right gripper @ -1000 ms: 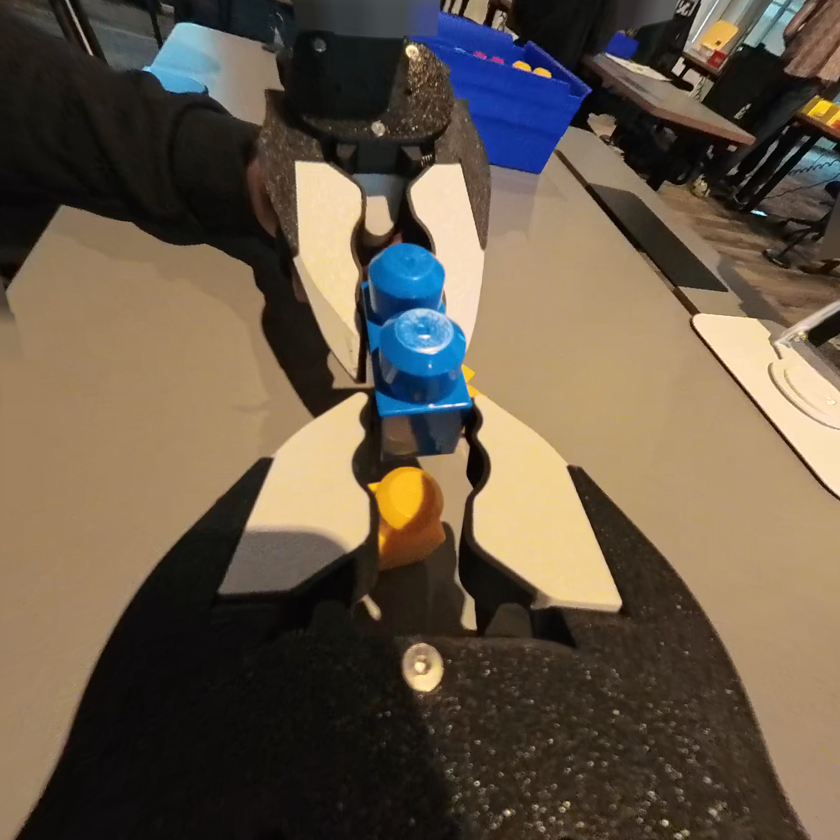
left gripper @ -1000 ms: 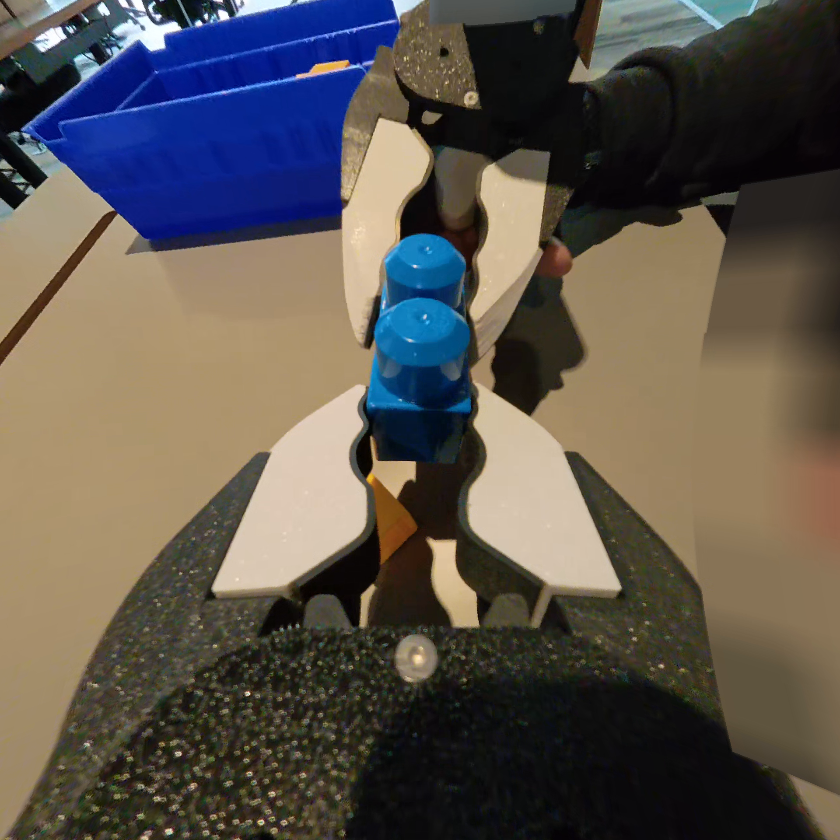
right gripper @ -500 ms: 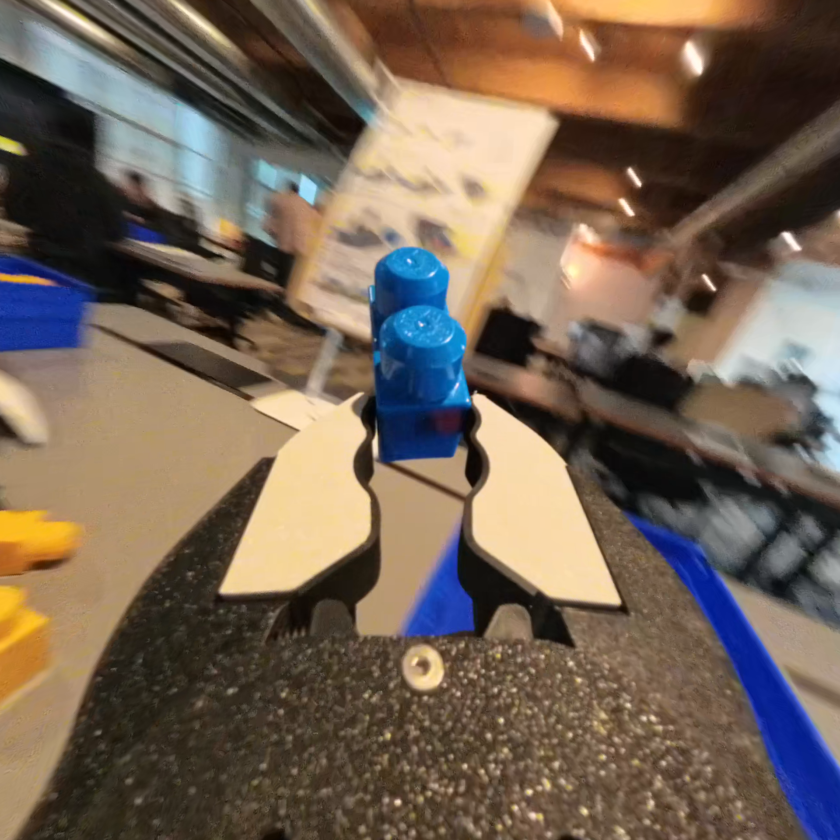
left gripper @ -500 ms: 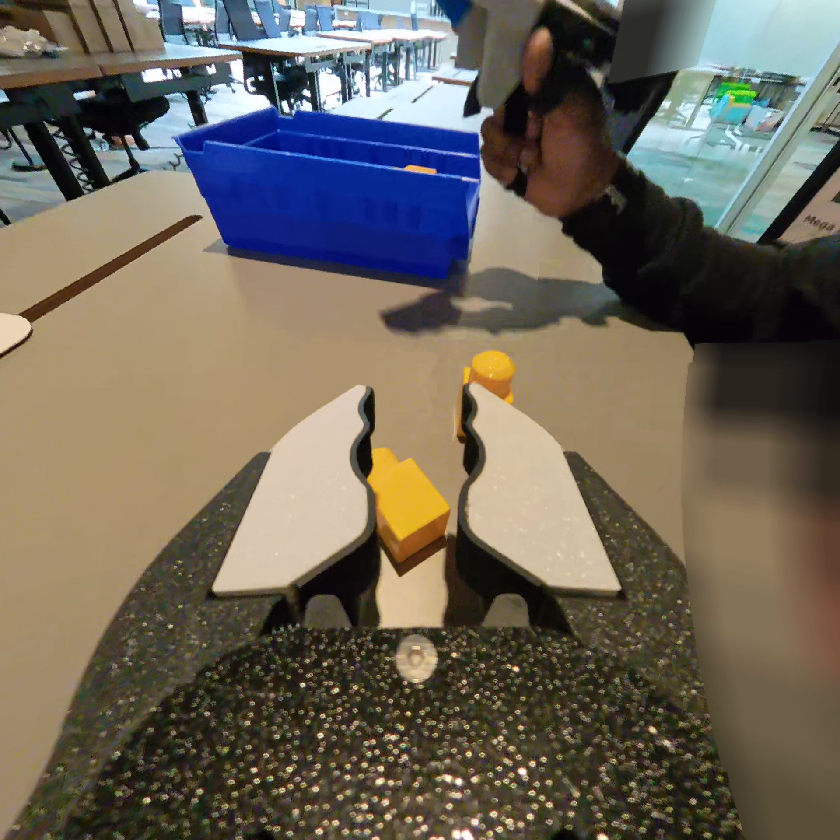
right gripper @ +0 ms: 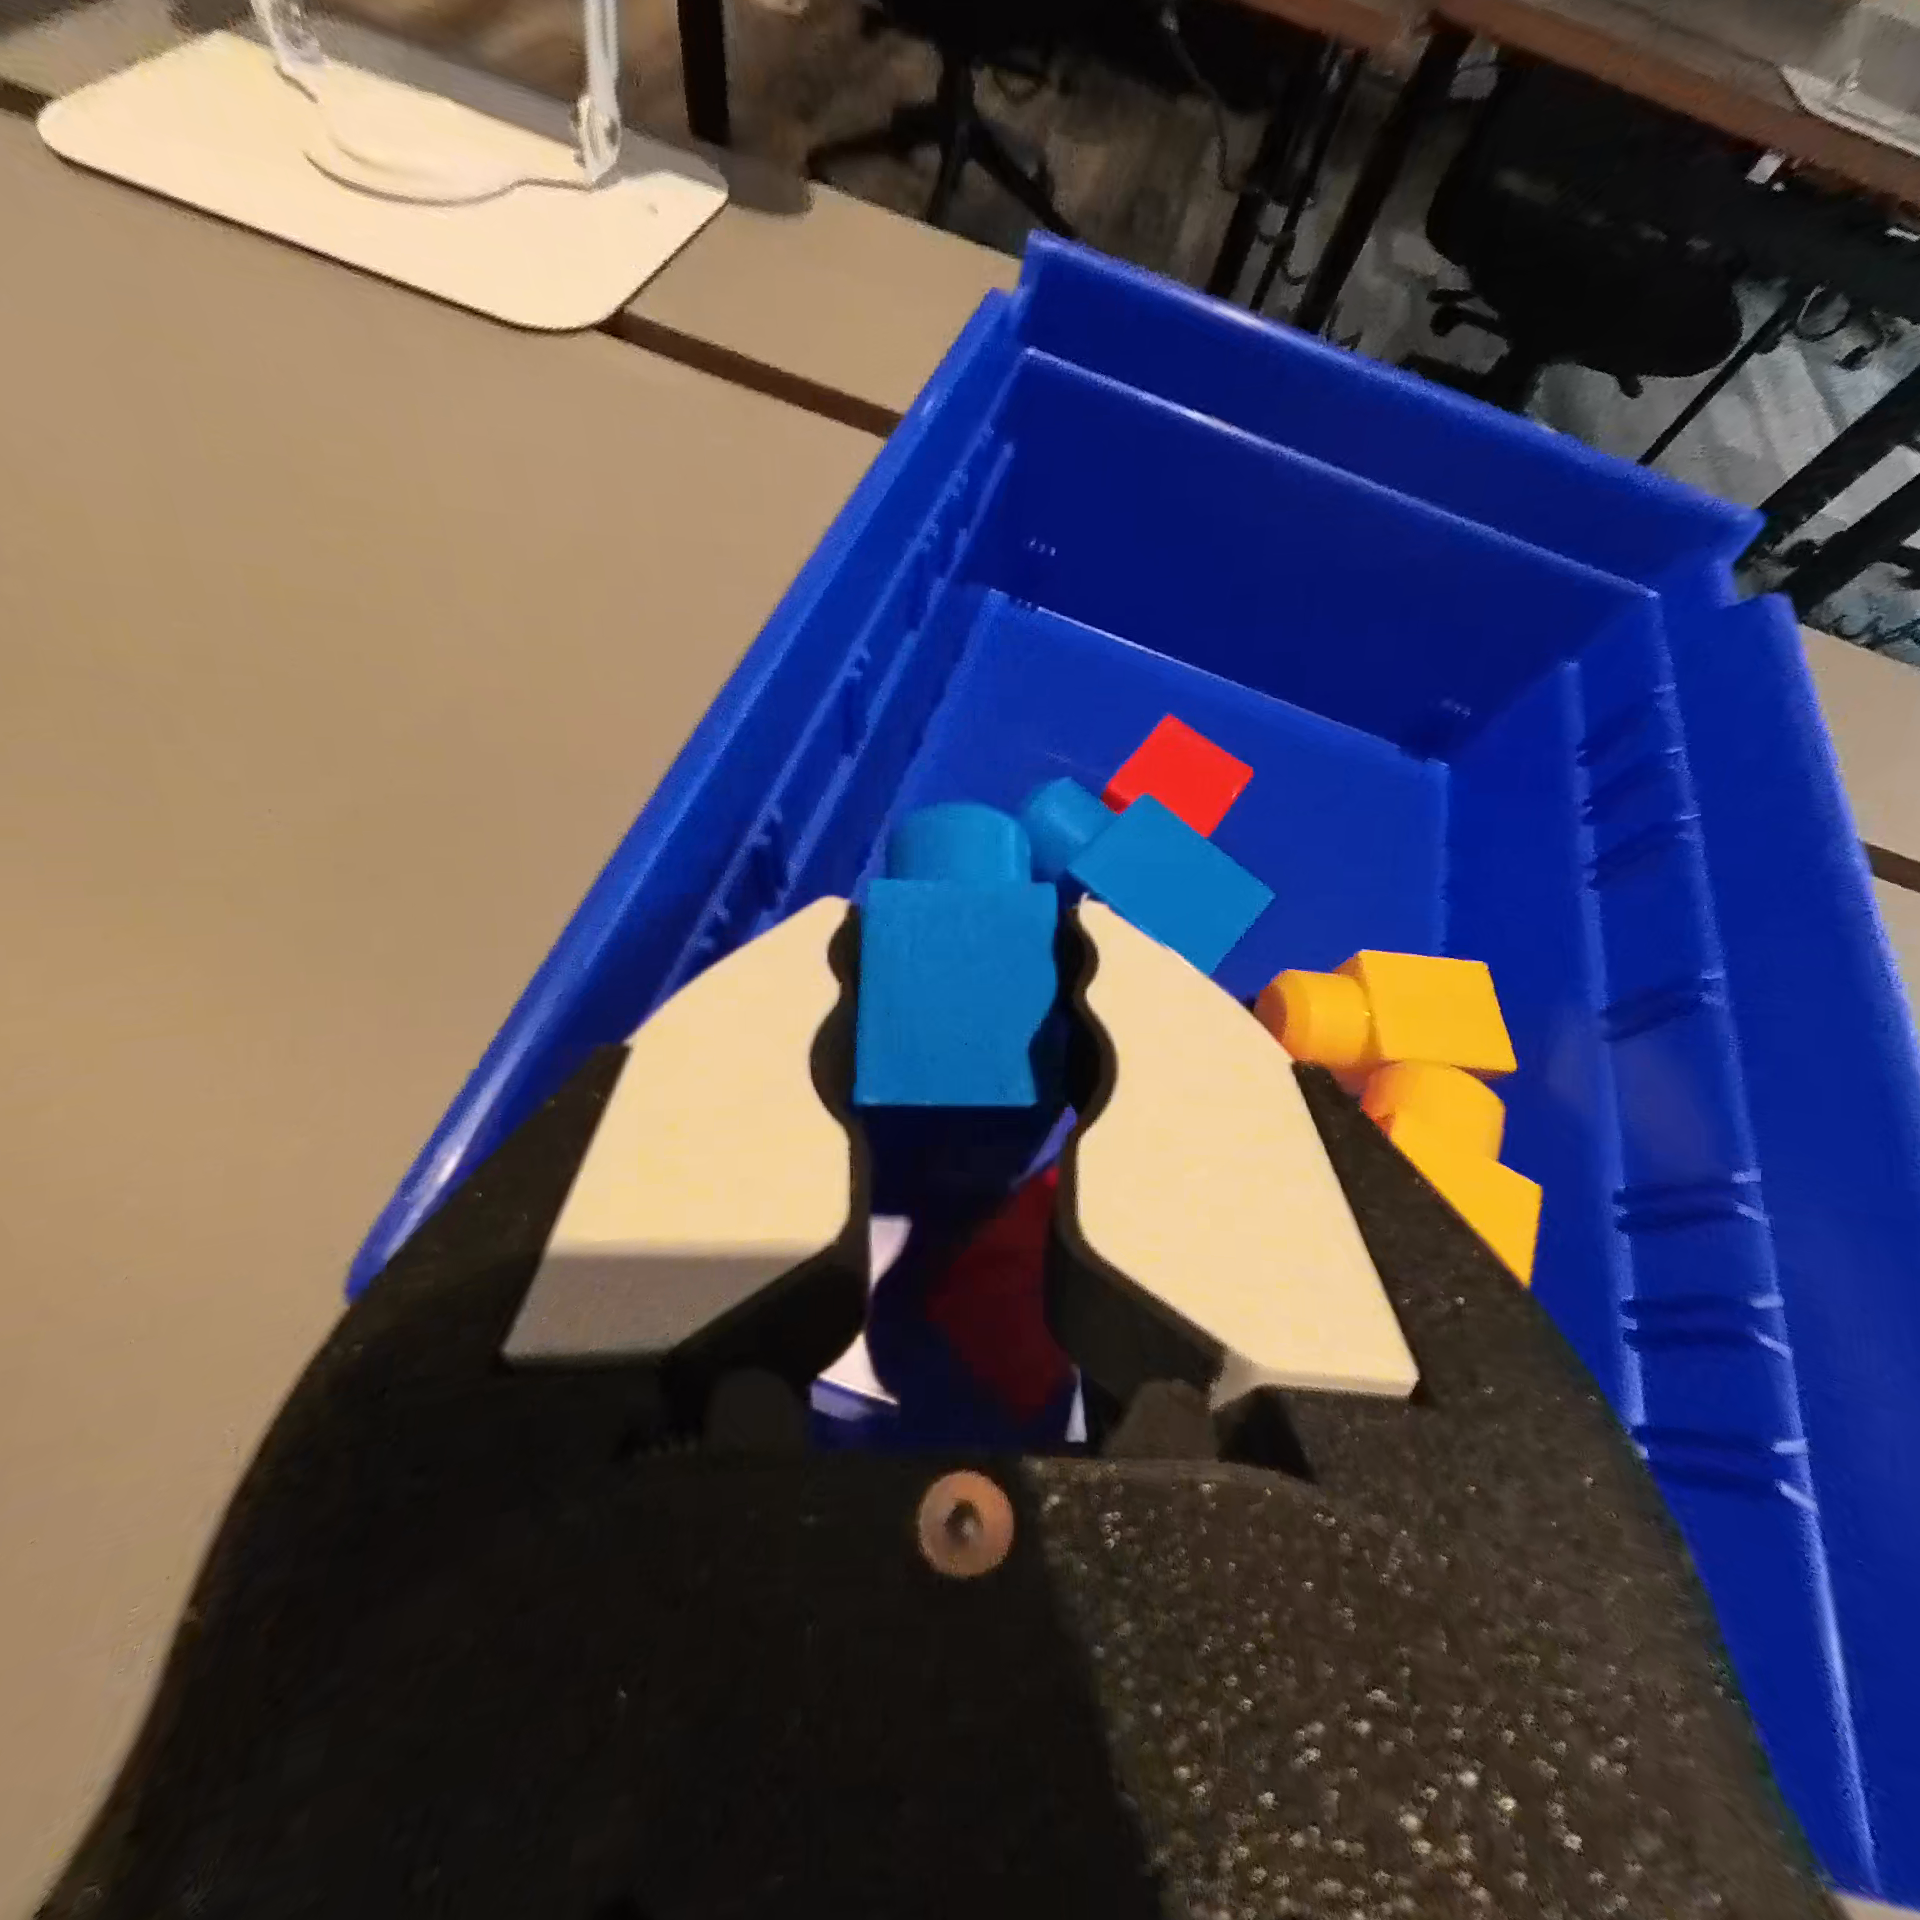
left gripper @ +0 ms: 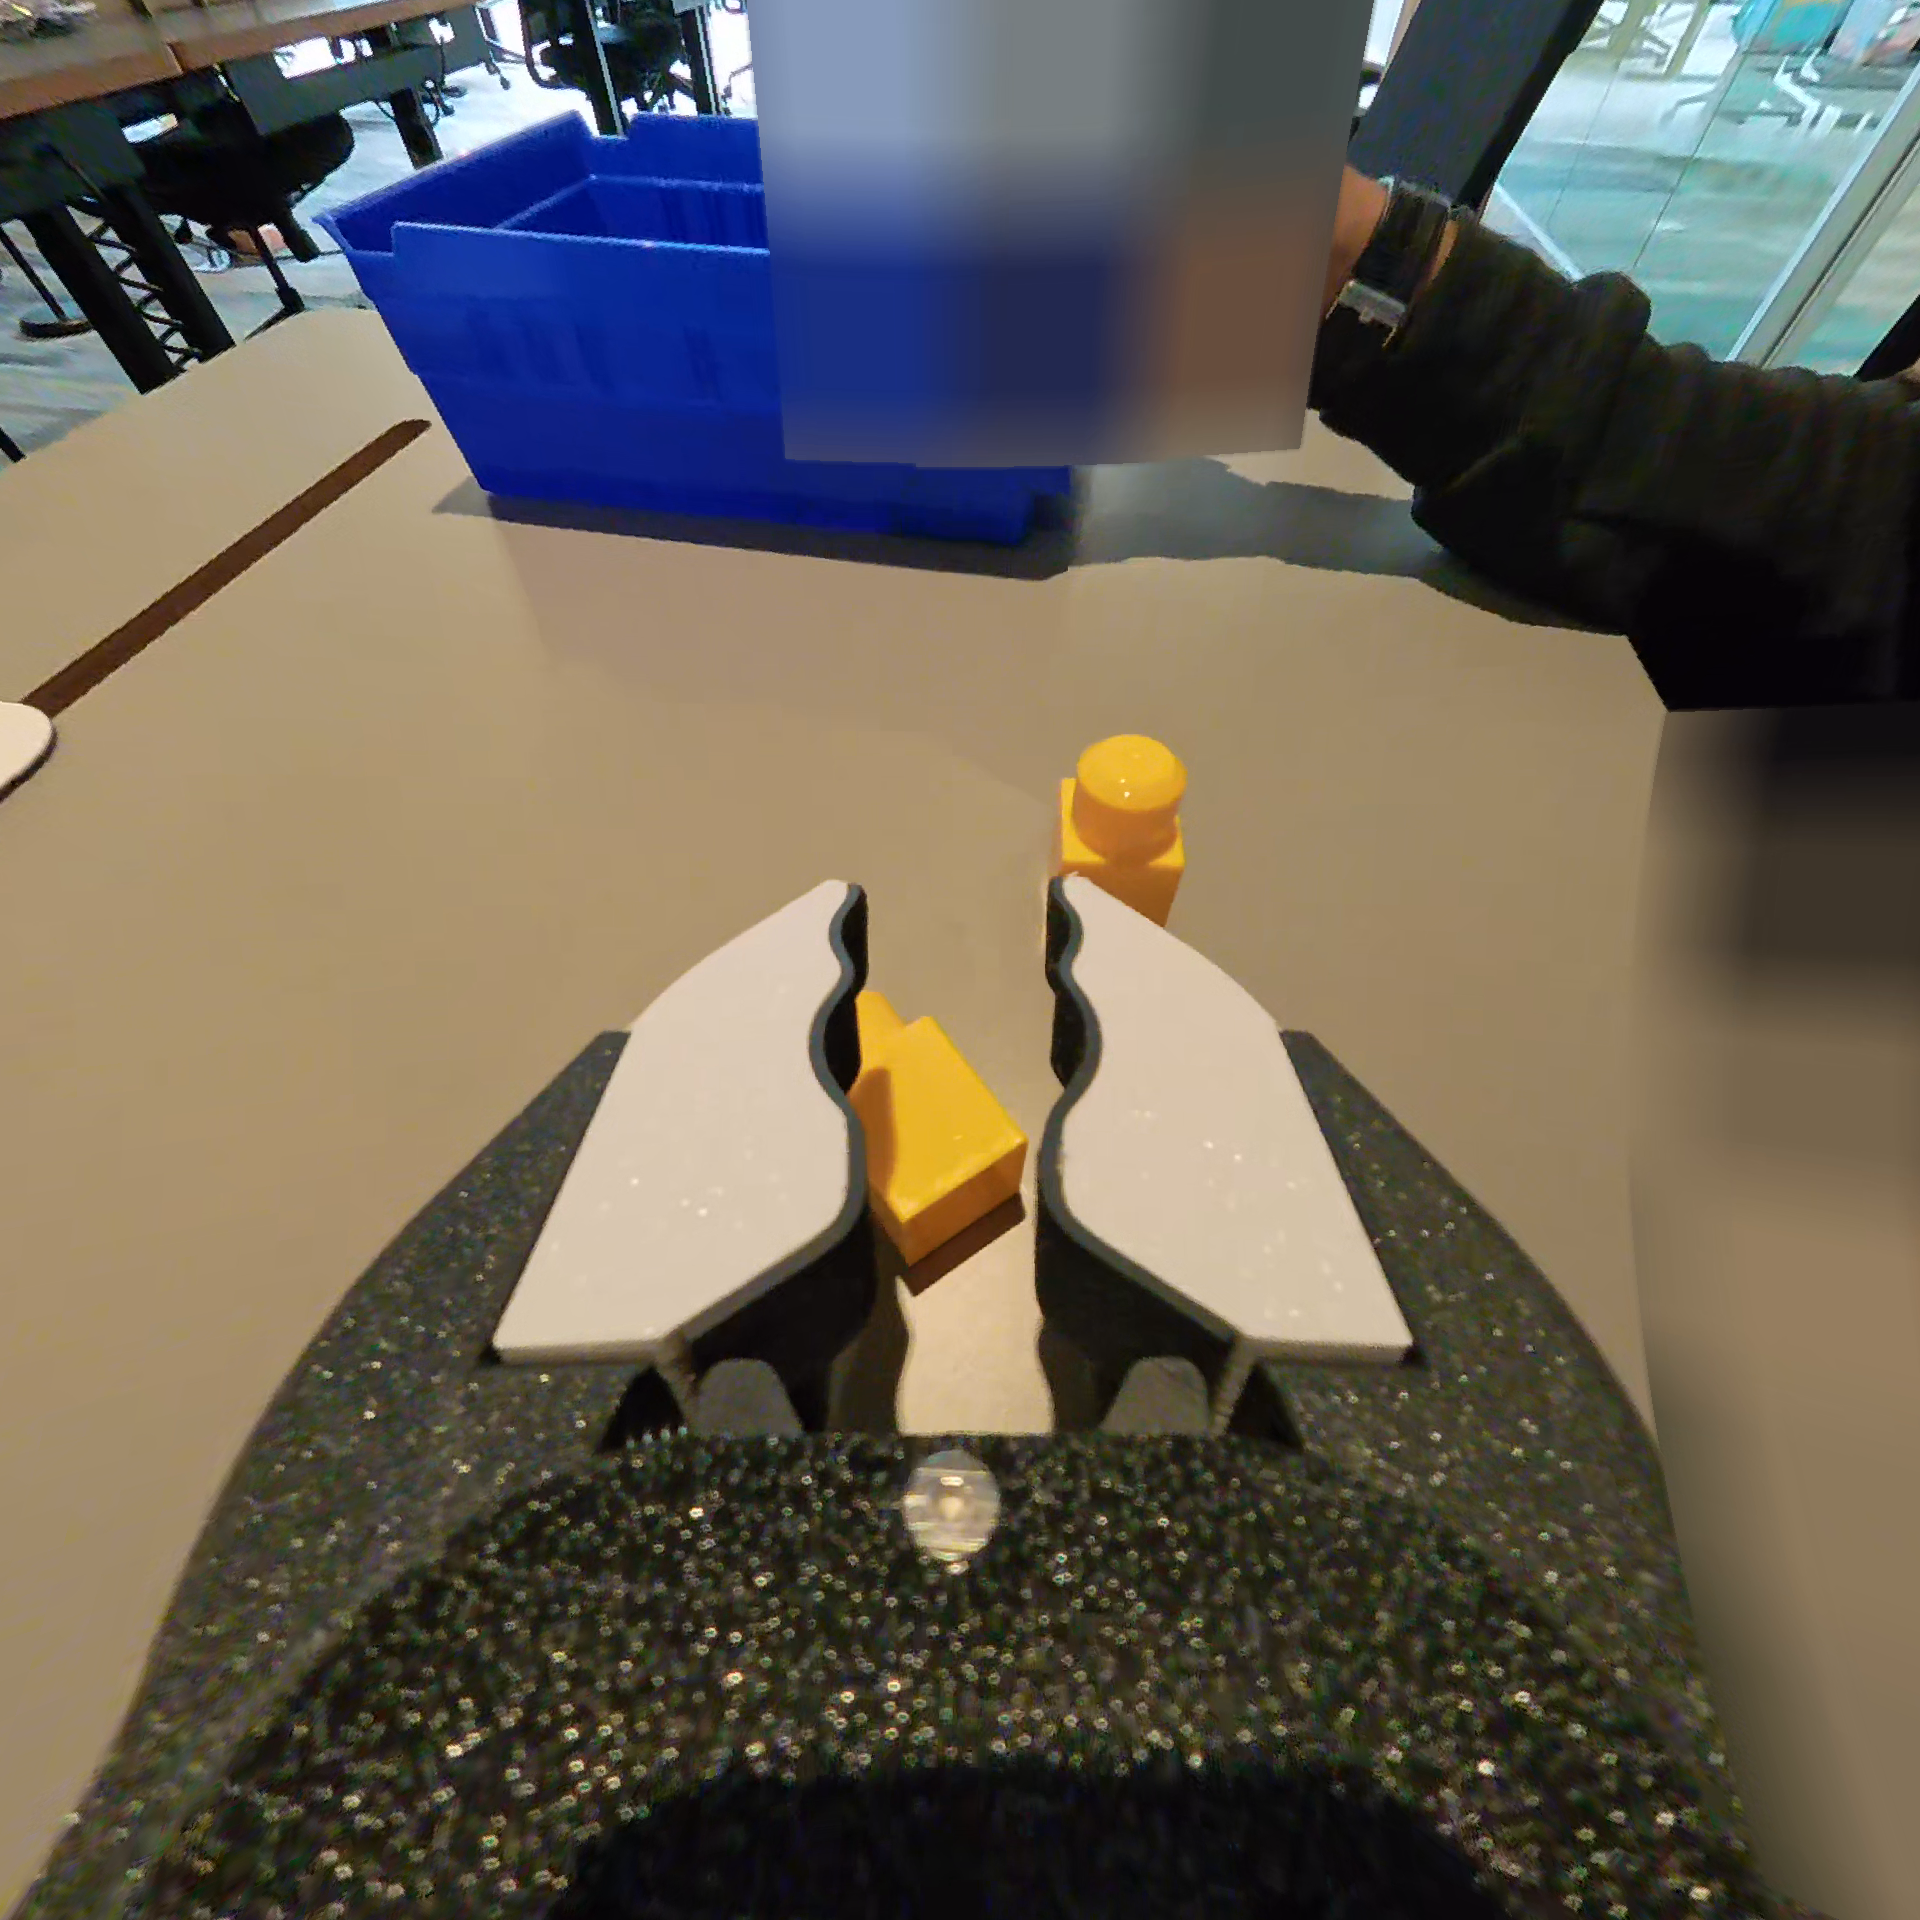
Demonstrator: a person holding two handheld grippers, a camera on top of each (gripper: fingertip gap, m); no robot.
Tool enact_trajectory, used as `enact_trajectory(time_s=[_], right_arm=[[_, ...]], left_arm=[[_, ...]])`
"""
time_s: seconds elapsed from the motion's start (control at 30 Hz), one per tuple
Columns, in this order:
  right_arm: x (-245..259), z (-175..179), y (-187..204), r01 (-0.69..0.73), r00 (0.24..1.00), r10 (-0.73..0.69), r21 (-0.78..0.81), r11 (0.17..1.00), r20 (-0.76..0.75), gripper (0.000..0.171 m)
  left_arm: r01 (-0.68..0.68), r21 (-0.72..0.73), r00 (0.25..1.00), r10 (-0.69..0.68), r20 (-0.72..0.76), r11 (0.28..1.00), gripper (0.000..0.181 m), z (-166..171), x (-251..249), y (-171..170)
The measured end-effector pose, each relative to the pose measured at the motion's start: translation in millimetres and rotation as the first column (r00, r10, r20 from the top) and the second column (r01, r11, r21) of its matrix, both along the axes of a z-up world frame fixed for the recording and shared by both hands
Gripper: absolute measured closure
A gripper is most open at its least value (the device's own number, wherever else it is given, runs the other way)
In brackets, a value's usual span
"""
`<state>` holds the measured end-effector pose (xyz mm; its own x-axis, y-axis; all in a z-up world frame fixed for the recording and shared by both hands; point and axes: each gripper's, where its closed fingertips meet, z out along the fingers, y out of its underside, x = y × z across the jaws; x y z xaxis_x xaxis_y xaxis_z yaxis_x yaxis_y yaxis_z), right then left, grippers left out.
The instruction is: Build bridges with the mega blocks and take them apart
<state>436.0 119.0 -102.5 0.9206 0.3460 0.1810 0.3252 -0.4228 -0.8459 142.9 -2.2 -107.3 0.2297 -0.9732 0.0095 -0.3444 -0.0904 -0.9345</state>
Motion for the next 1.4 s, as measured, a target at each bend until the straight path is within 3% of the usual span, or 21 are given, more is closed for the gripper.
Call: enact_trajectory(time_s=[0.27,0.5,0.7,0.93,1.23,1.4], right_arm=[[3,4,1,0.019,0.999,-0.02,0.028,0.999,0.043,0.132],[6,33,-2,0.053,0.993,-0.071,0.182,0.982,0.095,0.122],[-32,70,-16,-0.092,0.984,0.025,0.384,0.919,0.176,0.122],[-81,81,-34,-0.214,0.961,0.105,0.451,0.866,0.254,0.125],[-135,61,-47,-0.364,0.927,0.292,0.386,0.848,0.233,0.124],[-171,38,-58,-0.443,0.894,0.444,0.266,0.856,0.059,0.118]], left_arm=[[-0.017,0.01,1.0,0.017,-0.015,1.0,0.149,-1,-2,3],[-0.043,-0.004,0.999,0.043,-0.001,0.999,0.149,0,-5,8],[-0.054,-0.002,0.999,0.054,-0.003,0.999,0.149,0,-6,10],[-0.061,-0.002,0.998,0.061,-0.005,0.998,0.149,-1,-7,11],[-0.07,-0.004,0.998,0.07,0.006,0.998,0.15,1,-9,12],[-0.094,-0.032,0.995,0.095,0.006,0.995,0.148,-2,-10,16]])
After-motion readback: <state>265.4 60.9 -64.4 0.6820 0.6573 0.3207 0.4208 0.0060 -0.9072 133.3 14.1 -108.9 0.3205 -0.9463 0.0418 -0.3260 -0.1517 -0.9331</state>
